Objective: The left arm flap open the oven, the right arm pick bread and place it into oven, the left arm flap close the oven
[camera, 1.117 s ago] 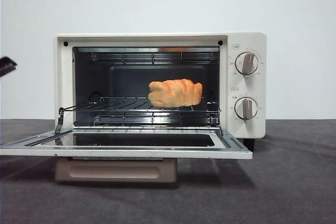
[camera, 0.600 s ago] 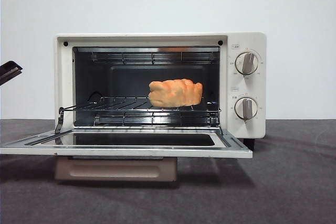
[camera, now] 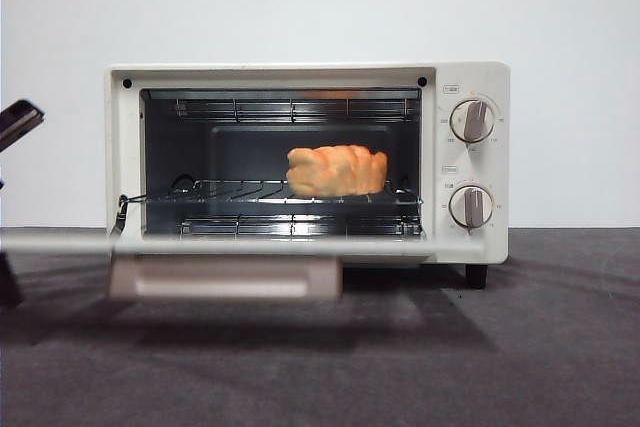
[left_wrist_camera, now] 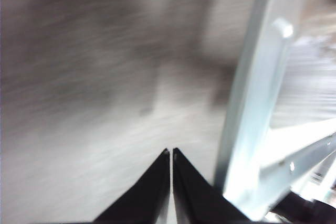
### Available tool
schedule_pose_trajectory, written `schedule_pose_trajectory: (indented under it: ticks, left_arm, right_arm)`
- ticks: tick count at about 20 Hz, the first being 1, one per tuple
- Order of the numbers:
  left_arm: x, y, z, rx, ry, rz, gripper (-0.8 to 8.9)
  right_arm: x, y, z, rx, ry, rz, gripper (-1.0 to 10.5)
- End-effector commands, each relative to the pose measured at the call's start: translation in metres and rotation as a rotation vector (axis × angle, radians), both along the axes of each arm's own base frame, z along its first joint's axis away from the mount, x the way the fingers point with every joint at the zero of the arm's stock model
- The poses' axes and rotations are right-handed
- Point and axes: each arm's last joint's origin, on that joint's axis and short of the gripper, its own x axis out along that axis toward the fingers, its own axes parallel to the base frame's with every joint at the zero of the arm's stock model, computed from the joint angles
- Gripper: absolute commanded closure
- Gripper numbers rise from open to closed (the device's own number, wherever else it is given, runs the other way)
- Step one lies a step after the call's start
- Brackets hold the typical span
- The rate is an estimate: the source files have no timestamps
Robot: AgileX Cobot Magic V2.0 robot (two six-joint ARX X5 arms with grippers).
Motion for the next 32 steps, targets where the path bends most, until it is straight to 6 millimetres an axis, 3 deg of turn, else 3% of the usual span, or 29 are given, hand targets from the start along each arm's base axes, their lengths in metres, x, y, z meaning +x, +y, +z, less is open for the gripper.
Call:
schedule_pose_trajectory:
  ticks: [1, 14, 32]
  left_arm:
    - [0.004, -0.003, 0.002, -0.081, -0.014, -0.014, 7.98]
    - [0.03, -0.004, 0.03, -0.133, -0.149, 0.012, 7.98]
    - [0.077, -0.005, 0.081, -0.241, -0.511, 0.142, 7.98]
  right_arm:
    - [-0.001, 0.0, 0.005, 0.025, -0.012, 0.001, 9.3]
    - [-0.001, 0.0, 0.005, 0.027, -0.01, -0.002, 9.3]
    - [0.0, 0.0, 0.006, 0.023, -0.019, -0.009, 9.3]
